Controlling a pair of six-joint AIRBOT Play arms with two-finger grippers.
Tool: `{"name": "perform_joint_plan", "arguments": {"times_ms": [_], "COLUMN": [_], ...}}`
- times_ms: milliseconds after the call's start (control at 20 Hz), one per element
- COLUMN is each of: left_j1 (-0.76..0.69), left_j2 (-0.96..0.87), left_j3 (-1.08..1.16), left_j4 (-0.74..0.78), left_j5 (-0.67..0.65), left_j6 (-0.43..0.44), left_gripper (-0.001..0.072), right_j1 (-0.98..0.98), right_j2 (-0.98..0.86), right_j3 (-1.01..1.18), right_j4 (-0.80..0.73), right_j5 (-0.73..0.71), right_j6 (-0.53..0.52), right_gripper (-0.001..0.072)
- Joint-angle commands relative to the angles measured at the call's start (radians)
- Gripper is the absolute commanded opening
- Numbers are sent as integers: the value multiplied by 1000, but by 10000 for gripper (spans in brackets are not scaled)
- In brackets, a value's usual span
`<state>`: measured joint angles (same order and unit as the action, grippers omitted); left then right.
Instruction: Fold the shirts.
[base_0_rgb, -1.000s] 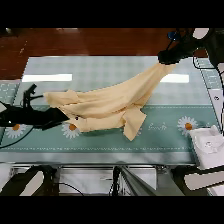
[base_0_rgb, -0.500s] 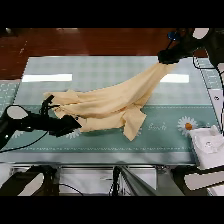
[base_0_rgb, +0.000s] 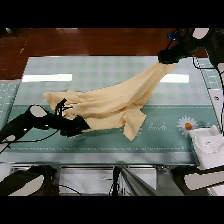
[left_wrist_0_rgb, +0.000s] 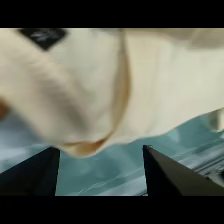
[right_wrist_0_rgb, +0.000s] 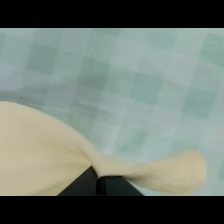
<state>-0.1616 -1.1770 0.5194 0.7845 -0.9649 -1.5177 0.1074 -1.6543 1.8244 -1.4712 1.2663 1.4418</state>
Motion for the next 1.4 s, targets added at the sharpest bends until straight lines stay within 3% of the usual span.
{"name": "perform_joint_plan", "arguments": {"times_ms": [0,50,100,150,350,550,800,1050,1200,1350], "left_j1": [-61,-70,-75,-76,-54,23,322,637,647,647], "left_j2": [-54,-61,-64,-64,-21,237,547,619,621,650], "left_j3": [0,1,1,5,103,333,727,1042,1136,1180], "left_j4": [-56,-89,-117,-124,-124,-123,-89,-85,-126,-178], "left_j5": [238,275,294,295,152,95,89,37,13,-129], "left_j6": [1,2,7,32,148,172,171,216,193,193], "left_gripper": [592,428,140,34,32,31,31,31,31,31], "right_j1": [0,0,0,0,0,-1,0,0,1,0], "right_j2": [-1,-1,-1,-1,7,118,375,586,709,809], "right_j3": [0,0,0,0,0,3,66,205,219,219], "right_j4": [20,29,30,29,21,-34,-188,-244,-232,-214], "right_j5": [11,15,17,19,32,19,-27,-38,-37,26], "right_j6": [-5,-11,-14,-14,-31,-31,-24,-21,-21,1], "right_gripper": [9,9,9,9,9,9,10,10,10,10]}}
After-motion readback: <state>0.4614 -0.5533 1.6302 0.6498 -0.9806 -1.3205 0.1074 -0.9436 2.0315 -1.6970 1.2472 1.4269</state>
